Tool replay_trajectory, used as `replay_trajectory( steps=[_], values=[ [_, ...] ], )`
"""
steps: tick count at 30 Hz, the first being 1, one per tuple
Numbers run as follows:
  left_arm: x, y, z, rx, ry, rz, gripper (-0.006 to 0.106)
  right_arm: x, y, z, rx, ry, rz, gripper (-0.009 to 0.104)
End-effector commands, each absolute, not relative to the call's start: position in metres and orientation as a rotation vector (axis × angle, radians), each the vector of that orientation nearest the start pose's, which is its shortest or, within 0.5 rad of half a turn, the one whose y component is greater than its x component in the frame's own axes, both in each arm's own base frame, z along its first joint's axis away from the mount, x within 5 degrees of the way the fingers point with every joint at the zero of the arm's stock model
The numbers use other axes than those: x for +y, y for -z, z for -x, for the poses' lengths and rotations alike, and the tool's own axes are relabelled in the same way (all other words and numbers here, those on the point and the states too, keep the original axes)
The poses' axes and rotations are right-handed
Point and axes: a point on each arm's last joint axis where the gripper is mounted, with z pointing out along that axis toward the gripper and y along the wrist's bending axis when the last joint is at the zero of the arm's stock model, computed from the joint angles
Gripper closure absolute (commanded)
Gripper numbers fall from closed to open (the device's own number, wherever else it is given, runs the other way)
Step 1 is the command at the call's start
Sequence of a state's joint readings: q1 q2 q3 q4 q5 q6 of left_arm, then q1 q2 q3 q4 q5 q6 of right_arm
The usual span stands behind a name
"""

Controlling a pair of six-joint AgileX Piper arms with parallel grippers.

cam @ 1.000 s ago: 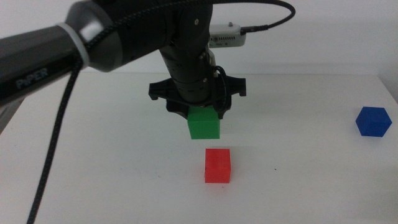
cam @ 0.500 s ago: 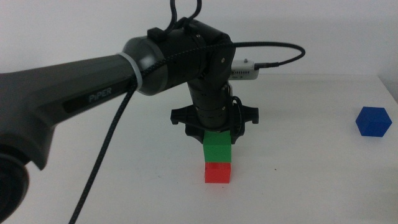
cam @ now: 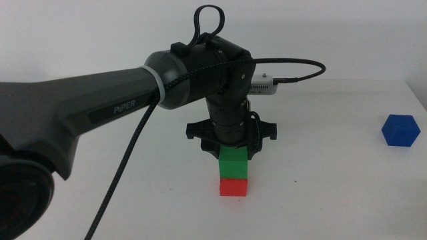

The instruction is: Stack red cubes first, then green, then blue cubes in a specific spot.

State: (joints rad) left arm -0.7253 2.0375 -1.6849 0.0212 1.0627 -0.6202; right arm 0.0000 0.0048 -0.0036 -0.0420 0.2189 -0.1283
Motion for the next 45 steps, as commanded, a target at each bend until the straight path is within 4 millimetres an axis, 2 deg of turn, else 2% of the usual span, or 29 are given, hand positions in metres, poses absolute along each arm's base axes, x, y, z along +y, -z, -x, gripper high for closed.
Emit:
replay_trajectory(
  steps=[1,2,3,4,5,8,10,12,14,18,21,24,26,28,31,33,37,45],
  values=[
    [-0.287,-0.224,-0.324,2.929,0.214,-0.154,0.093,-0.001,-0.194,-0.056,1.69,0.141,0.144,0.004],
    [-0.288,-0.219,-0.324,2.942,0.208,-0.152,0.092,-0.001,-0.194,-0.056,1.69,0.141,0.144,0.004],
    [-0.288,-0.218,-0.324,2.949,0.205,-0.151,0.086,-0.001,-0.194,-0.056,1.69,0.141,0.144,0.004],
    [-0.287,-0.218,-0.325,2.939,0.183,-0.164,0.045,-0.001,-0.194,-0.056,1.69,0.141,0.144,0.004],
    [-0.286,-0.218,-0.325,2.939,0.179,-0.174,0.029,-0.001,-0.194,-0.056,1.69,0.141,0.144,0.004],
    [-0.285,-0.223,-0.324,2.927,0.181,-0.23,0.008,-0.001,-0.194,-0.056,1.69,0.141,0.144,0.004],
    [-0.282,-0.244,-0.321,2.881,0.216,-0.28,0.007,-0.001,-0.194,-0.056,1.69,0.141,0.144,0.004],
    [-0.274,-0.279,-0.313,2.802,0.238,-0.353,0.007,-0.001,-0.194,-0.056,1.69,0.141,0.144,0.004],
    [-0.257,-0.321,-0.303,2.713,0.227,-0.434,0.007,-0.001,-0.194,-0.056,1.69,0.141,0.144,0.004],
    [-0.203,-0.406,-0.272,2.496,0.222,-0.629,0.007,-0.001,-0.194,-0.056,1.69,0.141,0.144,0.004],
    [-0.162,-0.453,-0.24,2.308,0.253,-0.757,0.007,-0.001,-0.194,-0.056,1.69,0.141,0.144,0.004],
    [-0.116,-0.481,-0.178,2.164,0.364,-0.798,0.007,-0.001,-0.194,-0.056,1.69,0.141,0.144,0.004],
    [-0.087,-0.486,-0.134,2.086,0.38,-0.778,0.007,-0.001,-0.194,-0.056,1.69,0.141,0.144,0.004],
    [-0.062,-0.484,-0.094,2.018,0.367,-0.706,0.007,-0.001,-0.194,-0.056,1.69,0.141,0.144,0.004],
    [-0.042,-0.479,-0.056,1.942,0.389,-0.618,0.007,-0.001,-0.194,-0.056,1.69,0.141,0.144,0.004],
    [-0.039,-0.478,-0.04,1.928,0.426,-0.624,0.007,-0.001,-0.194,-0.056,1.69,0.141,0.144,0.004],
    [-0.044,-0.478,-0.035,1.928,0.511,-0.667,0.007,-0.001,-0.194,-0.056,1.69,0.141,0.144,0.004],
    [-0.046,-0.478,-0.037,1.945,0.546,-0.647,0.007,-0.001,-0.194,-0.056,1.69,0.141,0.144,0.004]
  ],
)
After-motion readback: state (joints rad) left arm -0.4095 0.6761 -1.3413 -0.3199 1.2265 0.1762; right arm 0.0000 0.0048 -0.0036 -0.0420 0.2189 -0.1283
